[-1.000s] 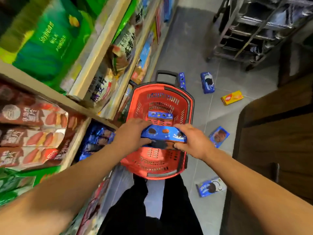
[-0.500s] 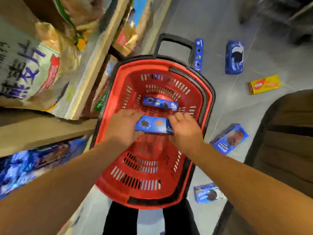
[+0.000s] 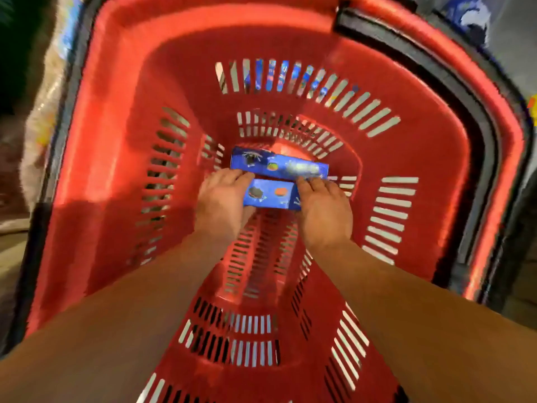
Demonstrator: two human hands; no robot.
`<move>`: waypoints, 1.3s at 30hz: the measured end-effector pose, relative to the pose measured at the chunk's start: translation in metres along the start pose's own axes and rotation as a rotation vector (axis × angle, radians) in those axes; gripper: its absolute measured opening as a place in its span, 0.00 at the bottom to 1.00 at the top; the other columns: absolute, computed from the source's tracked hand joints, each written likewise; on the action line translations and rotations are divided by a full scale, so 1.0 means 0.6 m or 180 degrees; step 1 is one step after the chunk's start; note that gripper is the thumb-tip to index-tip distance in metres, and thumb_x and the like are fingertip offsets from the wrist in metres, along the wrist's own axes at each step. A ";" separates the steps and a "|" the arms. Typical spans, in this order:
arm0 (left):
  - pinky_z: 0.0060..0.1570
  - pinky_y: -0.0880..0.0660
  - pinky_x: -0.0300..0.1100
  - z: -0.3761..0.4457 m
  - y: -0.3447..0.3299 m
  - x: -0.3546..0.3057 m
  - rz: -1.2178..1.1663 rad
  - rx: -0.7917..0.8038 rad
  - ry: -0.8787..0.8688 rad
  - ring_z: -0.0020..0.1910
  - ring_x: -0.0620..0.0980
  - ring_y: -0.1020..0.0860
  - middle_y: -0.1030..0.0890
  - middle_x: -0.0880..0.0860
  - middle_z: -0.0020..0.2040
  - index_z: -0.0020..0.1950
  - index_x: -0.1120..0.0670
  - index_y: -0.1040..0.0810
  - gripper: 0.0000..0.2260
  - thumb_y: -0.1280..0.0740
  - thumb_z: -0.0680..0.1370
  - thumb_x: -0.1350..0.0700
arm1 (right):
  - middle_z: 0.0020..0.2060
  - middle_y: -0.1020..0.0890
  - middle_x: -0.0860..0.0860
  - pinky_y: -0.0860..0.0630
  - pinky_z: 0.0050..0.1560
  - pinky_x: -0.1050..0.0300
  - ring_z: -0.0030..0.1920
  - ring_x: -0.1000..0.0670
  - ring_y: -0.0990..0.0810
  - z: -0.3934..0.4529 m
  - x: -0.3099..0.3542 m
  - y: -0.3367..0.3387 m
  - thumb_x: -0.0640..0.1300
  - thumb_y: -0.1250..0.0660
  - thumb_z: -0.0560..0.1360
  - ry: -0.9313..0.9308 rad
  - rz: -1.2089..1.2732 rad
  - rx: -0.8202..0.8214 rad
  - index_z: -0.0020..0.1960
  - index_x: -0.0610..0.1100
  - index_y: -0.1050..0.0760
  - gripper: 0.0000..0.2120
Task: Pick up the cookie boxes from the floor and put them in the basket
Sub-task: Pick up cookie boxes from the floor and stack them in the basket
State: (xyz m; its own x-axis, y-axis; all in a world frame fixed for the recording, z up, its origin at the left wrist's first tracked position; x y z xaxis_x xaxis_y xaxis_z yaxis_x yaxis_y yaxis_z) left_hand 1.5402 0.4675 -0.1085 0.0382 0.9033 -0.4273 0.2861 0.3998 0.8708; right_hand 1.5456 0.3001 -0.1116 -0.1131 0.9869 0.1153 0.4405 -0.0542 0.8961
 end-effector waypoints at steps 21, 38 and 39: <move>0.72 0.39 0.51 -0.008 -0.063 0.008 0.0010 0.0077 0.0271 0.70 0.60 0.35 0.31 0.58 0.72 0.70 0.55 0.28 0.27 0.28 0.72 0.52 | 0.71 0.32 0.48 0.34 0.69 0.49 0.68 0.42 0.32 -0.033 -0.019 -0.055 0.47 0.32 0.74 -0.0709 0.0620 -0.0288 0.73 0.48 0.34 0.29; 0.60 0.29 0.52 -0.372 0.480 -0.343 0.0362 0.1436 -0.1128 0.57 0.61 0.22 0.20 0.61 0.58 0.64 0.59 0.25 0.27 0.33 0.69 0.47 | 0.68 0.30 0.43 0.35 0.68 0.48 0.68 0.39 0.32 -0.641 0.068 0.441 0.48 0.29 0.71 -0.1253 0.1558 0.0038 0.75 0.42 0.38 0.36; 0.59 0.28 0.52 -0.400 0.493 -0.367 0.0384 0.1462 -0.1232 0.56 0.61 0.22 0.20 0.61 0.57 0.63 0.59 0.24 0.26 0.34 0.69 0.46 | 0.68 0.29 0.43 0.34 0.68 0.48 0.68 0.39 0.32 -0.679 0.061 0.454 0.49 0.29 0.70 -0.1317 0.1643 -0.0016 0.75 0.42 0.38 0.37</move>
State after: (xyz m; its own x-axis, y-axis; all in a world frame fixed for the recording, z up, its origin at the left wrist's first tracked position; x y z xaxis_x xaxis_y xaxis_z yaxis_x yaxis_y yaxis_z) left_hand 1.3864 0.4244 0.3013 0.4166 0.7815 -0.4645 0.6382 0.1125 0.7616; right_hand 1.2988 0.2596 0.3111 0.4634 0.8110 0.3572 0.3422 -0.5356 0.7720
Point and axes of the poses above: each hand's wrist, its own z-axis towards the middle knuckle, its own y-axis out of the back of the hand, x = y × z, the point moved 9 cm from there along z, towards the middle knuckle
